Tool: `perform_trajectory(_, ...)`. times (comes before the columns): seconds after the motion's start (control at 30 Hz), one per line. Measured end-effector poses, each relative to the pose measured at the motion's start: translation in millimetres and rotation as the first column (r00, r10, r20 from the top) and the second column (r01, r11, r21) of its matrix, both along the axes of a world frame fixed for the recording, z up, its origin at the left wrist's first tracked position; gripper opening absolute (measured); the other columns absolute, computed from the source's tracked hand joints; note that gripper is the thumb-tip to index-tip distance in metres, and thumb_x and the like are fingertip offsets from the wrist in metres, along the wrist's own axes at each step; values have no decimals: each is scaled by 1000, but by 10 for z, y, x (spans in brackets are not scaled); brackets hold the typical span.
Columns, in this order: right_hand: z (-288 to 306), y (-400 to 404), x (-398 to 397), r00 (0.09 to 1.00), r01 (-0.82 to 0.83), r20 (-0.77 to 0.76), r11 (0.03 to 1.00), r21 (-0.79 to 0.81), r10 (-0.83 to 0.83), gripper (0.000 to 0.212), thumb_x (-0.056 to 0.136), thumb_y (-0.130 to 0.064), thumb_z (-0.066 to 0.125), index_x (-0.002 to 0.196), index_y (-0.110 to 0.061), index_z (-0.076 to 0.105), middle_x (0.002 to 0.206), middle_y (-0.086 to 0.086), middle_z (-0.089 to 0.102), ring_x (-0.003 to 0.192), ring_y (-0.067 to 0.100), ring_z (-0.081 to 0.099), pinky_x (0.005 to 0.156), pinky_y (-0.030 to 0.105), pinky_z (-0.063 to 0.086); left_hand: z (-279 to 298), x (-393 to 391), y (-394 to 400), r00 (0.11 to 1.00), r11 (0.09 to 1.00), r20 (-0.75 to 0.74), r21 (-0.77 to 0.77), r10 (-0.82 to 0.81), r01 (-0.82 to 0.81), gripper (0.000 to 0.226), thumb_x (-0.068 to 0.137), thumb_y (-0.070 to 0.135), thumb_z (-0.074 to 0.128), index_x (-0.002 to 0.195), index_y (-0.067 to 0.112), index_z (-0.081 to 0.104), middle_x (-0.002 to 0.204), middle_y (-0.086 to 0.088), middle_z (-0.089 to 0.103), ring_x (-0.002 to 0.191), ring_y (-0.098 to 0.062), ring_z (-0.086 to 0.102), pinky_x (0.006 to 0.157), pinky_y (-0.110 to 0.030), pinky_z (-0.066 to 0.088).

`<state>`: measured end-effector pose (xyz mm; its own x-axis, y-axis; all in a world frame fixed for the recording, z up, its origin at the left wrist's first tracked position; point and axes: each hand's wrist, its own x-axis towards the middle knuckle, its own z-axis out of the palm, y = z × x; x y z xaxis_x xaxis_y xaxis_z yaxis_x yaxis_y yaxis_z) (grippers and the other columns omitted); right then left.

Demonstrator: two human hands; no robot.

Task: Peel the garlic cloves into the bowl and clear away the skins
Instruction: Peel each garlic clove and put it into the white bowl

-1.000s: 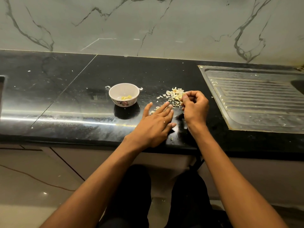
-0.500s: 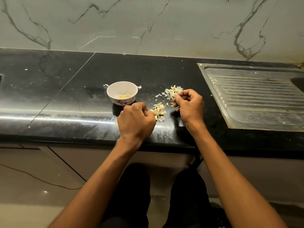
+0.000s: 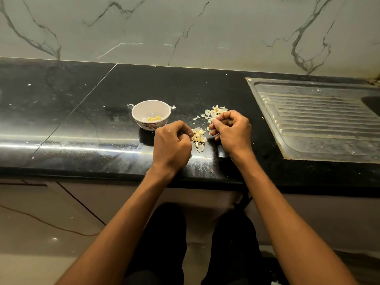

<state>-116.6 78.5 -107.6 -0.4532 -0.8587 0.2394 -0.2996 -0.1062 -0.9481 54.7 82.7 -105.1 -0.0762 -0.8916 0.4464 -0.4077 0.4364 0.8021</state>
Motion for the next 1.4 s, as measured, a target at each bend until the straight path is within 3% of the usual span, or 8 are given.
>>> perform_trajectory(0.23,6,-83,-38,999,26,-26,996,-81,-28,12,88,-8,80,81,-17,77,71,4,75,62,16,72,58,29,58,25,-118,-252,998,998,-24,-46,-55,54,22,91,-2,65,105,10,76,93,1,76,85,-9,71,77,-19,57)
perform_trajectory(0.37,46,-261,-108,995,101,-9,987,-122,-103,11,84,-12,82,79,-22,80,71,-2,76,64,10,69,64,32,59,84,-288,-531,990,989,-2,-33,-142,142,31,88,-3,71,115,12,77,100,-1,77,91,-8,72,83,-16,57)
perform_trajectory(0.53,28,-414,-162,993,86,86,987,-139,-75,4,79,-8,82,80,-13,81,72,4,77,65,22,74,62,37,60,152,-440,-790,967,965,-25,58,-254,255,29,81,-6,80,107,7,79,92,-5,78,85,-10,75,82,-23,60)
perform_trajectory(0.8,43,-401,-181,977,-51,198,989,-142,79,4,84,3,78,88,2,78,74,18,76,60,21,68,51,27,54,67,-447,-975,951,953,-68,-9,-302,302,13,81,3,83,93,8,82,80,0,78,75,-9,75,74,-26,61)
perform_trajectory(1.0,6,-404,-156,995,-1,97,980,-201,21,3,82,-8,80,82,-11,81,71,7,76,60,20,69,57,35,55,34,-408,-1005,944,948,-135,67,-301,312,5,88,7,77,84,7,81,68,-5,75,59,-12,68,59,-22,53)
perform_trajectory(1.13,-11,-436,-163,984,179,29,960,-216,-177,14,83,-12,79,78,-24,80,66,1,74,62,25,70,60,44,61,41,-431,-937,951,958,-191,109,-243,267,15,90,3,72,75,2,77,60,-5,69,50,-7,61,54,-19,49)
perform_trajectory(1.3,-55,-474,-161,951,123,-243,957,-263,-189,49,79,7,69,111,-28,78,99,-3,66,77,8,63,73,23,58,28,-390,-956,961,966,-153,83,-228,243,21,88,6,69,68,7,74,56,2,67,51,-8,59,56,-24,49)
perform_trajectory(1.4,-19,-419,-111,964,41,-240,954,-296,-116,27,81,-4,72,103,-17,81,97,0,70,75,7,64,69,18,53,20,-381,-970,967,968,-117,82,-226,236,25,87,10,68,62,14,70,53,5,64,49,-7,56,56,-25,47)
